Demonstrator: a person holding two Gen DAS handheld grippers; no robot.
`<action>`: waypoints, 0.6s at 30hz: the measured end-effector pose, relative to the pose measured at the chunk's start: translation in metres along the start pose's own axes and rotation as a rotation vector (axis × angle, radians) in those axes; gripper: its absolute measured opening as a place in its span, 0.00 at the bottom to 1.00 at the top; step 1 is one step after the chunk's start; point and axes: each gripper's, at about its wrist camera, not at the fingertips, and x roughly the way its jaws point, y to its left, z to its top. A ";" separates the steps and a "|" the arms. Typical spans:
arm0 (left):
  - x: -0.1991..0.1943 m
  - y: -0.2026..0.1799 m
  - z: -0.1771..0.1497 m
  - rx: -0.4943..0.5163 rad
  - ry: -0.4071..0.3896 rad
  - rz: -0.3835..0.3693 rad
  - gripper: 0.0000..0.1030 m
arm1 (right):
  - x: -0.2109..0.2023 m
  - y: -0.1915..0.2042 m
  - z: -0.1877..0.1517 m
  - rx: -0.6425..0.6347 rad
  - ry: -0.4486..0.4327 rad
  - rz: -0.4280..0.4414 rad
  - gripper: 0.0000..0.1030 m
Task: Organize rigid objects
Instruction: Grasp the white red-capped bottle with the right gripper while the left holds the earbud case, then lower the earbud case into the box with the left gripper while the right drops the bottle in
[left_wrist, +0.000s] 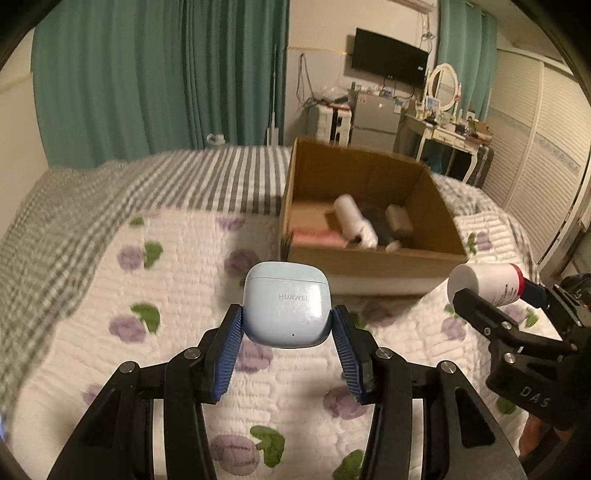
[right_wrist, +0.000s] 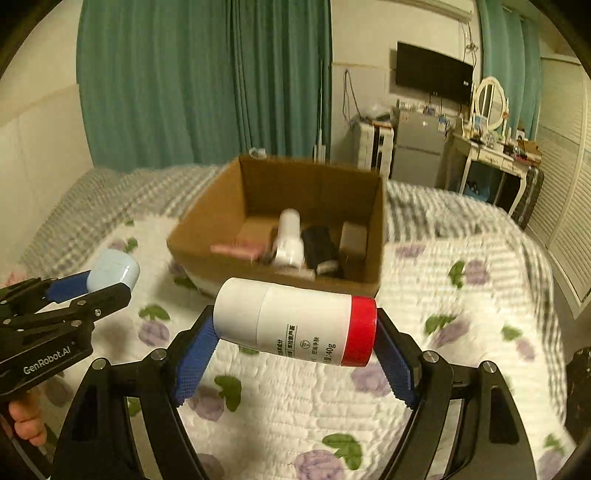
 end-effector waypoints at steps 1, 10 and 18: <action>-0.006 -0.004 0.006 0.007 -0.018 0.001 0.48 | -0.005 -0.002 0.005 -0.001 -0.013 0.000 0.78; -0.025 -0.032 0.063 0.090 -0.127 -0.002 0.48 | -0.025 -0.022 0.073 -0.020 -0.145 0.006 0.78; 0.018 -0.043 0.120 0.102 -0.173 -0.021 0.48 | 0.003 -0.043 0.125 -0.004 -0.195 0.021 0.78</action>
